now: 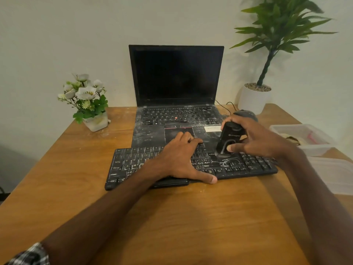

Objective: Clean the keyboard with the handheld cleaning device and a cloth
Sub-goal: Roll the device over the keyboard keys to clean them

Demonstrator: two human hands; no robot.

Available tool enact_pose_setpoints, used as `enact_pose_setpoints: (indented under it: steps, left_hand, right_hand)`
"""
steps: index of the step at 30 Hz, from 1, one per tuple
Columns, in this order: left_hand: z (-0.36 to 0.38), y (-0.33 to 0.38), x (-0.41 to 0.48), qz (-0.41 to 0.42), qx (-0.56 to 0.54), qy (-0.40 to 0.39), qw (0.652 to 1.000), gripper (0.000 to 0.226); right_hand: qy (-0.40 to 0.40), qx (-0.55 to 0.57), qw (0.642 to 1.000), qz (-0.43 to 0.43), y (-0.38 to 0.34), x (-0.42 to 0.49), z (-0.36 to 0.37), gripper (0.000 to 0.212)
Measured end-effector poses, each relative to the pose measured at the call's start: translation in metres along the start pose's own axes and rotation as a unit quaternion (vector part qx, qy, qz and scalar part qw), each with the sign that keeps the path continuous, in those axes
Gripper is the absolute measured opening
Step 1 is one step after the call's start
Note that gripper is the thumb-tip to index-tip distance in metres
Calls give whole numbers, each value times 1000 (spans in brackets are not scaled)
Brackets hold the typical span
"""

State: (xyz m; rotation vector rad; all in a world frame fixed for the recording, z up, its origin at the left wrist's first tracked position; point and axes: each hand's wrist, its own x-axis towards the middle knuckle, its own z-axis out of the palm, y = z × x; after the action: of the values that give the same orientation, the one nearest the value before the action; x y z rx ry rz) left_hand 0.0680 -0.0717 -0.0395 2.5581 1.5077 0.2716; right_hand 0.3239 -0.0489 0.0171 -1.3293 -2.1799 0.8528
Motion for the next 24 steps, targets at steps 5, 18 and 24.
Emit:
enact_pose_setpoints:
  steps: [5,18,24]
  left_hand:
    - [0,-1,0,3,3,2,1000,133]
    - [2,-1,0,-3,8,-5,1000,133]
    - [-1,2,-1,-1,1,-7,1000,132]
  right_hand:
    - [4,-42,999,18,15,-3,-18,61]
    - [35,-22,999,-28,10,-3,-16,56]
    - [15,-42,999,7,28,-6,-30,60]
